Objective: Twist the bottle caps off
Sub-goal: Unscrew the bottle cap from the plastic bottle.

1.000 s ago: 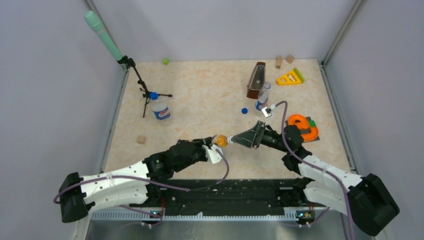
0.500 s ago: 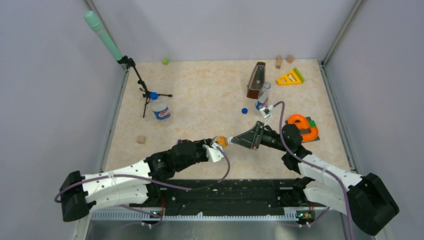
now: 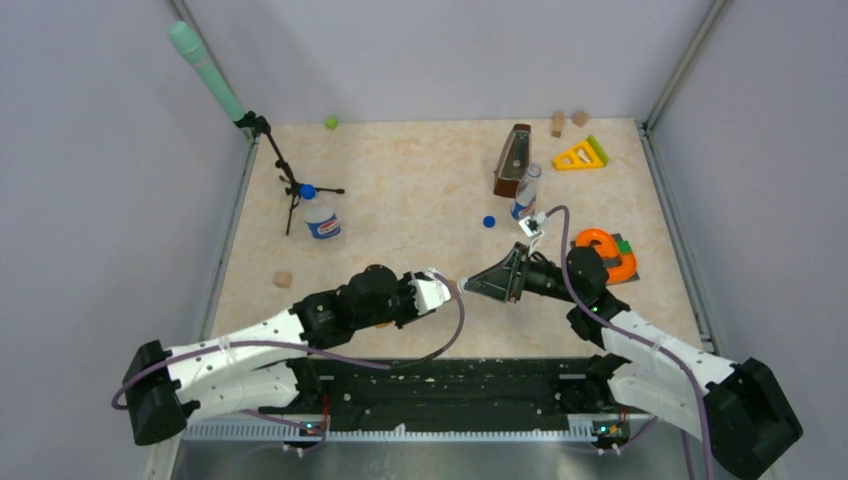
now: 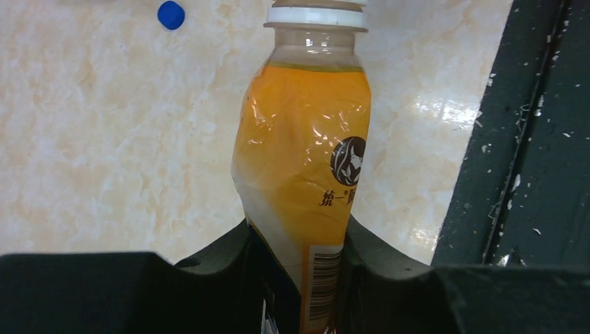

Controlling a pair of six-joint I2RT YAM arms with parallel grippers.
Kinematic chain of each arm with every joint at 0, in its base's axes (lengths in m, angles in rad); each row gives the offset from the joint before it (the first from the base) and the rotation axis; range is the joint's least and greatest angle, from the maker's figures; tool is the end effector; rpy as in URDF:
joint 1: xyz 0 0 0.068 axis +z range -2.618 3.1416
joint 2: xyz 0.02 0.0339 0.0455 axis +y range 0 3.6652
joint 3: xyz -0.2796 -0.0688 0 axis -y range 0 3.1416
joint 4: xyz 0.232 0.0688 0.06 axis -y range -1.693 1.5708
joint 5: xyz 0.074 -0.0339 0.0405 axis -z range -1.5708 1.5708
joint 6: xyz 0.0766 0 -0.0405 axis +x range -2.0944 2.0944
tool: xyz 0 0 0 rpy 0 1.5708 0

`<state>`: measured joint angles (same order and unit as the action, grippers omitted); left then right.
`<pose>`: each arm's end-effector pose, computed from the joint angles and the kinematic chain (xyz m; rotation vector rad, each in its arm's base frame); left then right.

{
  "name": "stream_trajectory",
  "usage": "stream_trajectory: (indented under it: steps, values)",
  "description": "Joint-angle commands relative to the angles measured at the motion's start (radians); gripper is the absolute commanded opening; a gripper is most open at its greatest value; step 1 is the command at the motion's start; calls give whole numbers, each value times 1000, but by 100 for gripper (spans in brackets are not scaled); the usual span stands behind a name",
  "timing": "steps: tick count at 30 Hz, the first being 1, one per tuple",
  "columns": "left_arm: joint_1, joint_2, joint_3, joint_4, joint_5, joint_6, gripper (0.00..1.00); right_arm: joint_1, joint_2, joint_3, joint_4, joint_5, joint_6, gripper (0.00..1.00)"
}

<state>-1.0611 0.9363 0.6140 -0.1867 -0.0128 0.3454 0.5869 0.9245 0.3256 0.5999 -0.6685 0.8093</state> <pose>0.1105 -0.1958 0.2487 1.3568 1.6126 -0.4207 0.1495 0.1565 0.2556 -0.4031 1.7744 1.5631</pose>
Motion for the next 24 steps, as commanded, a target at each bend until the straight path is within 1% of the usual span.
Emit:
stream_trajectory:
  steps: [1,6,10,13,17,22,23,24]
  values:
    - [40,-12,63,73,230,-73,0,17,-25,66,-56,-55,-103,0]
    - [110,-11,78,46,389,-114,0,19,-83,43,-70,-55,-165,0]
    - [160,19,100,24,506,-131,0,19,-105,44,-72,-67,-189,0]
    - [177,53,134,-16,561,-131,0,20,-103,43,-75,-77,-200,0]
    - [179,65,142,-12,547,-129,0,21,-98,44,-89,-63,-210,0]
    - [178,40,130,-13,445,-117,0,21,-101,52,-100,-34,-205,1]
    - [178,36,126,-15,413,-109,0,21,-101,56,-107,-8,-203,8]
    - [178,31,121,-14,388,-93,0,21,-103,60,-114,15,-200,17]
